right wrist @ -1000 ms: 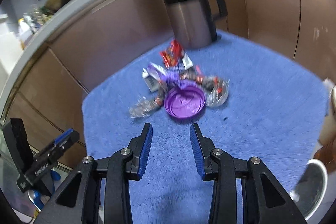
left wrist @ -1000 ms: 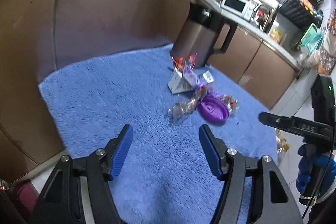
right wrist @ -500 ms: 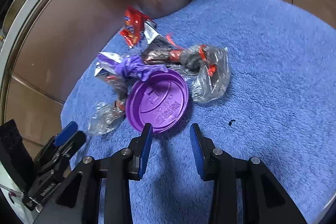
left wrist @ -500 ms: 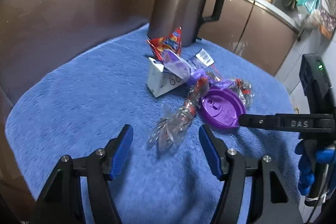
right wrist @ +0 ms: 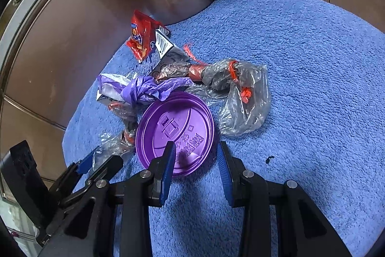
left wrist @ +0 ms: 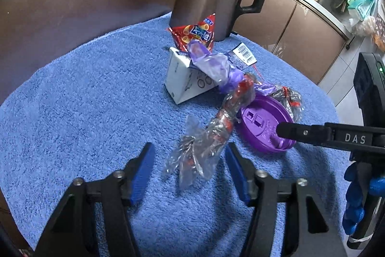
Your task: Collect trash
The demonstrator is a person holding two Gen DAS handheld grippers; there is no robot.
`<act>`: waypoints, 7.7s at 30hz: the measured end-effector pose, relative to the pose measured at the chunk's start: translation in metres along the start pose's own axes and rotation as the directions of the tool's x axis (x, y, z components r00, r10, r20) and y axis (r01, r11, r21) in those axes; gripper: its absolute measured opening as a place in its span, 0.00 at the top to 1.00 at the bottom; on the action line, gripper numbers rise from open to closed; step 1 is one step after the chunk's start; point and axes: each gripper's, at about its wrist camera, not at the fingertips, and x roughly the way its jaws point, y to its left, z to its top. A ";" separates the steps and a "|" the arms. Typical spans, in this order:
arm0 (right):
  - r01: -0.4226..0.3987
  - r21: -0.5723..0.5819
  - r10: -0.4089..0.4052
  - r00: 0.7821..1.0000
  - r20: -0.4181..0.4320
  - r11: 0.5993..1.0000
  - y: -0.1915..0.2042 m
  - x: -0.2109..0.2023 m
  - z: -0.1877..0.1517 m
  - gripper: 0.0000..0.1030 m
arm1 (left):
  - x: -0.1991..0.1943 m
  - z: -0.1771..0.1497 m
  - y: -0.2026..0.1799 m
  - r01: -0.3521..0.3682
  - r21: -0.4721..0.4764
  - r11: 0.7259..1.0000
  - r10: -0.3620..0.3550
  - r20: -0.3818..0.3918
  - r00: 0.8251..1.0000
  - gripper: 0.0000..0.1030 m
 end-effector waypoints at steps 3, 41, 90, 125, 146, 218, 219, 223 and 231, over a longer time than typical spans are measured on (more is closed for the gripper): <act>0.016 0.006 -0.016 1.000 0.010 1.000 0.002 0.002 0.001 0.68 | 0.000 0.001 0.001 -0.007 -0.009 1.000 0.007 0.010 1.000 0.59; 0.034 0.005 -0.034 0.993 0.114 0.999 -0.008 -0.047 -0.041 0.96 | -0.015 -0.013 0.009 -0.084 -0.070 0.994 0.087 0.050 0.995 0.93; -0.240 0.180 0.150 0.901 0.406 0.954 -0.205 -0.182 -0.110 0.94 | -0.018 -0.004 -0.090 -0.279 -0.035 0.960 0.281 0.082 0.956 0.62; 0.228 0.443 -0.412 0.828 0.380 0.867 -0.371 -0.261 -0.191 0.92 | -0.024 -0.070 -0.423 0.427 0.458 0.780 -0.358 -0.234 0.904 0.91; 0.327 0.468 -0.492 0.821 0.289 0.821 -0.382 -0.240 -0.207 0.63 | 0.018 -0.079 -0.459 0.491 0.420 0.763 -0.390 -0.306 0.868 0.52; 0.303 -0.282 0.023 0.644 0.765 0.910 0.002 -0.363 -0.267 0.00 | -0.365 -0.188 -0.167 -0.363 -0.135 0.922 0.363 0.629 0.688 0.27; 0.305 -0.286 0.031 0.634 0.773 0.909 0.004 -0.366 -0.269 0.00 | -0.368 -0.189 -0.166 -0.363 -0.140 0.921 0.365 0.631 0.684 0.27; 0.308 -0.308 0.072 0.591 0.803 0.900 0.011 -0.376 -0.277 0.00 | -0.380 -0.194 -0.160 -0.361 -0.174 0.916 0.383 0.647 0.660 0.25; 0.308 -0.341 0.121 0.558 0.821 0.888 0.025 -0.383 -0.287 0.00 | -0.400 -0.202 -0.153 -0.351 -0.231 0.907 0.410 0.673 0.616 0.23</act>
